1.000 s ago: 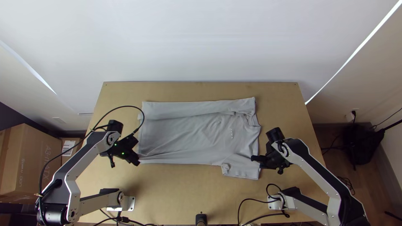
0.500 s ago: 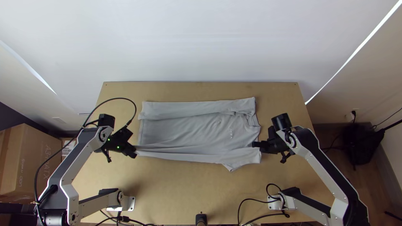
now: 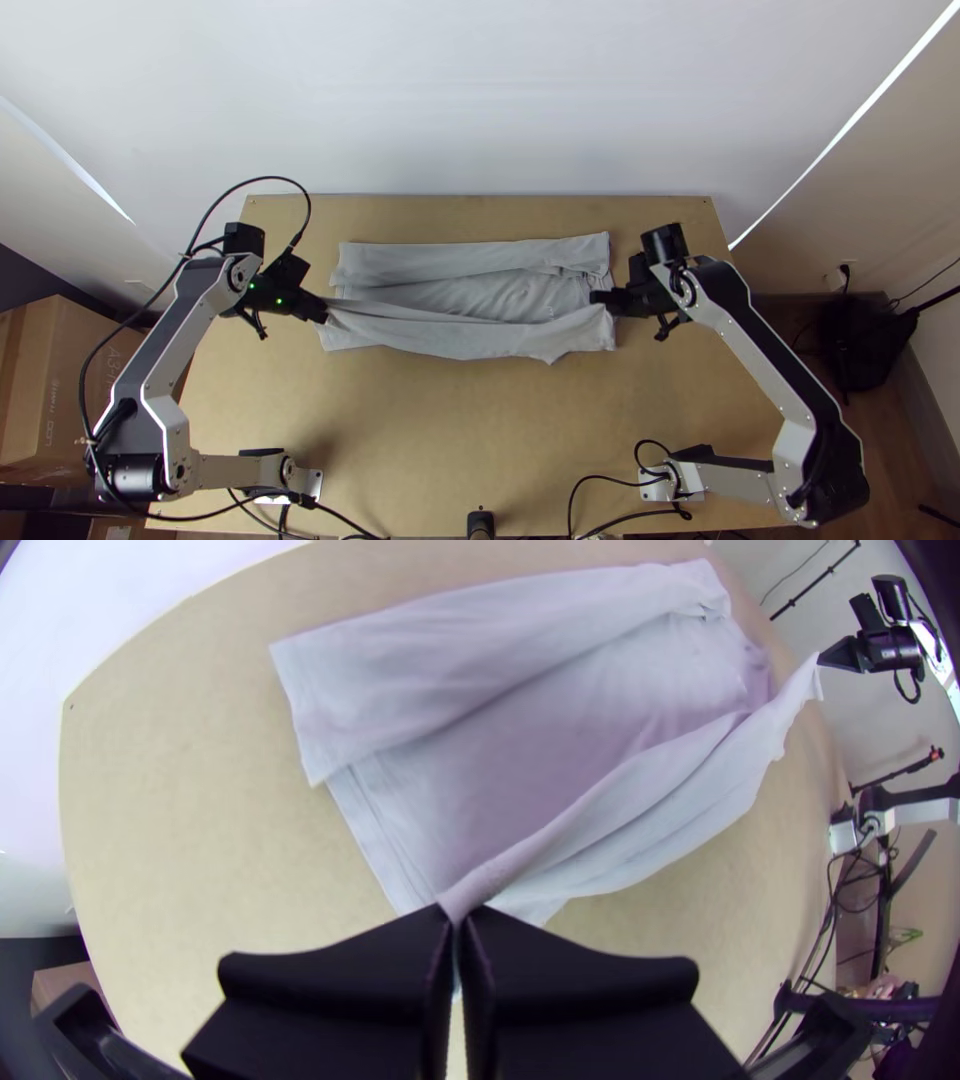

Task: Fold the t-shirt

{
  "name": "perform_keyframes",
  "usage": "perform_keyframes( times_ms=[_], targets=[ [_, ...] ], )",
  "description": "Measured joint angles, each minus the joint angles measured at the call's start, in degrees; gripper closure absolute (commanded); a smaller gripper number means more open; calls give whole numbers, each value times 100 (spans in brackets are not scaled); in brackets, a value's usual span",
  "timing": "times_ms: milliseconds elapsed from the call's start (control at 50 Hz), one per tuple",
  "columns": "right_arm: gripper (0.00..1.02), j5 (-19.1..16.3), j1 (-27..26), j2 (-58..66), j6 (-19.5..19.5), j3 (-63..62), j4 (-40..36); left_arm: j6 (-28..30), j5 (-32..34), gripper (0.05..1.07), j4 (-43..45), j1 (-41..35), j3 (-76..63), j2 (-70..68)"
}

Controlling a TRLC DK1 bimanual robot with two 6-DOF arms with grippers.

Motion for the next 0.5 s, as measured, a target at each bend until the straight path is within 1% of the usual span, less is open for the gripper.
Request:
perform_keyframes(
  times_ms=[220,500],
  targets=[
    [100,0,-195,931,-66,1025,271,-188,0,104,42,0,765,686],
    [100,2,-345,2068,-87,2216,317,-424,2,104,42,59,1814,1626]
  ],
)
